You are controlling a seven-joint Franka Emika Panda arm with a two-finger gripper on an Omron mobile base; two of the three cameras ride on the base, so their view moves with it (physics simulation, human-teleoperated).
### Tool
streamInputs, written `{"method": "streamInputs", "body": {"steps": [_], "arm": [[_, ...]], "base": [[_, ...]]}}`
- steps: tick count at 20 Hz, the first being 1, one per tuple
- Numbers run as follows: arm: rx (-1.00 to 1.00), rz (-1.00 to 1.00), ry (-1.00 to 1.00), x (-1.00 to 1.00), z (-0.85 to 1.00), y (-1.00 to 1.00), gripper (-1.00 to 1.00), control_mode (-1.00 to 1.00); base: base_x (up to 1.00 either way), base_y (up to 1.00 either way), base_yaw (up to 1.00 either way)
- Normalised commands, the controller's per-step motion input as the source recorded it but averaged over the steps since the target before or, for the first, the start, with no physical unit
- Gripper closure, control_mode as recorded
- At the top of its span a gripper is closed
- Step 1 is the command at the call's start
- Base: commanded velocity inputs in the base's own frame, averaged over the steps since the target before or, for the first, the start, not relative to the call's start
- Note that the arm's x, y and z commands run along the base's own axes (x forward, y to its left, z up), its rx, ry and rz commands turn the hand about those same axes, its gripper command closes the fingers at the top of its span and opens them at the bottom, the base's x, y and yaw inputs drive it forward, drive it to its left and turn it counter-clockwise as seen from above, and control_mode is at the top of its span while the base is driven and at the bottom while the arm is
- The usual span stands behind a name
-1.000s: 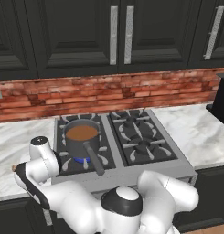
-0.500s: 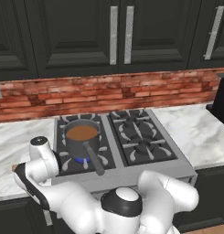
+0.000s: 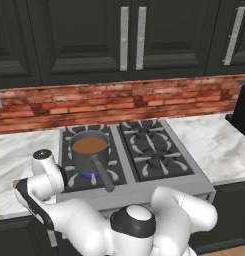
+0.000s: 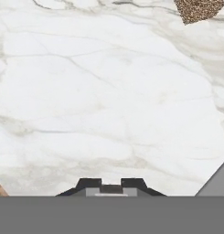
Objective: Pick up the sugar cube(s) and place them in the saucepan with hot chocolate.
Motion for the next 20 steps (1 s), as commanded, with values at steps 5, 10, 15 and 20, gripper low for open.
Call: {"method": "streamInputs", "body": {"steps": [5,10,15,20], "arm": [[0.0,0.0,0.0,0.0,0.0,0.0,1.0,-1.0],[0.0,0.0,-0.08,-0.1,0.09,-0.01,1.0,-1.0],[0.0,0.0,-0.2,-0.33,0.46,-0.2,1.0,-1.0],[0.07,-0.02,-0.24,-0.42,0.71,-0.34,1.0,-1.0]], "base": [[0.0,0.0,0.0],[0.0,0.0,0.0],[0.0,0.0,0.0],[0.0,0.0,0.0]]}}
